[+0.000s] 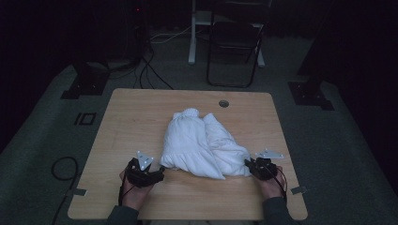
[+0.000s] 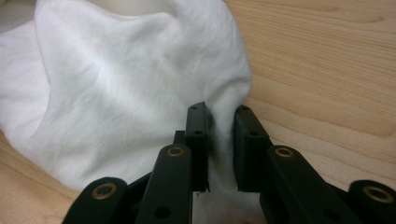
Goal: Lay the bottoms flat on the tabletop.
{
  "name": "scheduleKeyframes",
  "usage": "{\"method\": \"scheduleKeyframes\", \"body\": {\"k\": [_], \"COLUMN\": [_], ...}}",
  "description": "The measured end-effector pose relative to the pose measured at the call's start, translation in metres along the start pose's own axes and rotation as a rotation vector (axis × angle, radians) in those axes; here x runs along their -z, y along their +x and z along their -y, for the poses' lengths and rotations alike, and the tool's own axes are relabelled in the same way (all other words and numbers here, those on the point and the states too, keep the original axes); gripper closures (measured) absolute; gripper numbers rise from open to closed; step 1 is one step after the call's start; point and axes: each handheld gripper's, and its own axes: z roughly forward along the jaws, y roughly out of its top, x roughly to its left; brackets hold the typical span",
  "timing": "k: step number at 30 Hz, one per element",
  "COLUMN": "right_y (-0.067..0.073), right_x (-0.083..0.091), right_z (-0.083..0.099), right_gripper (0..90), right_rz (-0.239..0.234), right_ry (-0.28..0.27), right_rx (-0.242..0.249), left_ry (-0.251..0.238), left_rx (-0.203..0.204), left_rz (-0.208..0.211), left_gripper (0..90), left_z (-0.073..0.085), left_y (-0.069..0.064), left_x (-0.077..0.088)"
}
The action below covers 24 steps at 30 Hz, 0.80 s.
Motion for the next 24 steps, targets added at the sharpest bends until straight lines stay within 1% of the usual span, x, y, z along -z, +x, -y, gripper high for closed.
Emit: {"method": "scheduleKeyframes", "body": {"k": [4,7,9,11,13,14,15,16,17,18,19,20,21,22,24], "right_y": [0.0,0.0,0.0,0.0,0.0,0.0,0.0,0.0,0.0,0.0,0.0,0.0,0.0,0.0,0.0], "right_x": [0.0,0.0,0.0,0.0,0.0,0.0,0.0,0.0,0.0,0.0,0.0,0.0,0.0,0.0,0.0], "right_z": [0.0,0.0,0.0,0.001,0.001,0.001,0.001,0.001,0.001,0.001,0.001,0.001,0.0,0.0,0.0], "right_gripper": [78.5,78.4,78.3,78.2,78.2,78.1,78.1,78.0,78.0,78.1,78.1,78.1,78.1,78.1,78.2], "right_rz": [0.004,0.003,0.002,0.0,-0.001,-0.001,-0.001,-0.001,-0.001,0.001,0.001,0.003,0.004,0.006,0.007], "right_ry": [-0.002,-0.002,-0.003,-0.004,-0.004,-0.004,-0.004,-0.005,-0.005,-0.004,-0.004,-0.004,-0.003,-0.002,-0.003], "right_rx": [0.006,0.004,0.003,0.003,0.003,0.003,0.003,0.003,0.004,0.002,0.002,0.004,0.007,0.009,0.004], "left_ry": [-0.018,-0.041,-0.054,-0.069,-0.079,-0.084,-0.087,-0.086,-0.079,-0.065,-0.05,-0.036,-0.035,-0.029,-0.028], "left_rx": [-0.036,-0.079,-0.118,-0.138,-0.16,-0.168,-0.187,-0.209,-0.234,-0.272,-0.291,-0.283,-0.257,-0.24,-0.206], "left_rz": [0.047,0.082,0.102,0.124,0.137,0.135,0.125,0.111,0.075,0.015,-0.033,-0.044,-0.05,-0.069,-0.082], "left_gripper": [24.5,25.1,26.4,27.7,28.6,28.7,28.7,28.6,28.6,29.0,29.0,29.7,30.1,30.5,30.5], "left_z": [-0.003,-0.008,-0.013,-0.019,-0.023,-0.026,-0.028,-0.029,-0.029,-0.029,-0.028,-0.028,-0.027,-0.026,-0.025], "left_y": [-0.015,-0.031,-0.043,-0.053,-0.061,-0.065,-0.069,-0.071,-0.072,-0.072,-0.07,-0.066,-0.061,-0.054,-0.044], "left_x": [0.008,0.011,0.013,0.013,0.011,0.009,0.005,0.001,-0.004,-0.009,-0.015,-0.018,-0.021,-0.021,-0.019]}}
